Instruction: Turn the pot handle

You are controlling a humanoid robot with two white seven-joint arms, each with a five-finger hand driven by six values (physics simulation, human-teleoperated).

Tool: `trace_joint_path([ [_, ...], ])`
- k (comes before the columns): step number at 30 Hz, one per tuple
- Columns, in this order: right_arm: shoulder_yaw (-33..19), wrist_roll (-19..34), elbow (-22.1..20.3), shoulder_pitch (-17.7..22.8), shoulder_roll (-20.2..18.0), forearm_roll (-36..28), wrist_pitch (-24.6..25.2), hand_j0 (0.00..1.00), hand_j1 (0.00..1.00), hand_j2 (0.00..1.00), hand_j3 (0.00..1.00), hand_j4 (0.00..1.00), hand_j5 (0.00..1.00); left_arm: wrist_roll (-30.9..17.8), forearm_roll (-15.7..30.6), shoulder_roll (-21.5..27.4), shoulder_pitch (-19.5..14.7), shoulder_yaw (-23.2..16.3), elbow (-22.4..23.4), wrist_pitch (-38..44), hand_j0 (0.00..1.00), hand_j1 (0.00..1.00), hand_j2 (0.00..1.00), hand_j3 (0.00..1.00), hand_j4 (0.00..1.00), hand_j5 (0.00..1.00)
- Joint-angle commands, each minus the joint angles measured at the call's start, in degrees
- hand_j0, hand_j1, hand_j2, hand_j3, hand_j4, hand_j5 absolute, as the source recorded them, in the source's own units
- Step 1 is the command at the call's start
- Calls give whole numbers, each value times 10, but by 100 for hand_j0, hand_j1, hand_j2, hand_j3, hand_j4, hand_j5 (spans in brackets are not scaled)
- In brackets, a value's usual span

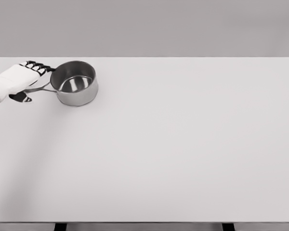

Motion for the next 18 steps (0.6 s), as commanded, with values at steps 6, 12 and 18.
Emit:
trace_joint_path([
  [6,0,0,0,0,0,0,0,100,100,100,100,100,100,1,2,-1,-13,0,38,1,100,100,100,100,100,100],
  [12,0,0,0,0,0,0,0,100,100,100,100,100,100,2,2,-3,-29,0,62,2,100,100,100,100,100,100],
  [18,0,0,0,0,0,0,0,100,100,100,100,100,100,2,2,-5,-50,0,98,2,100,100,100,100,100,100],
])
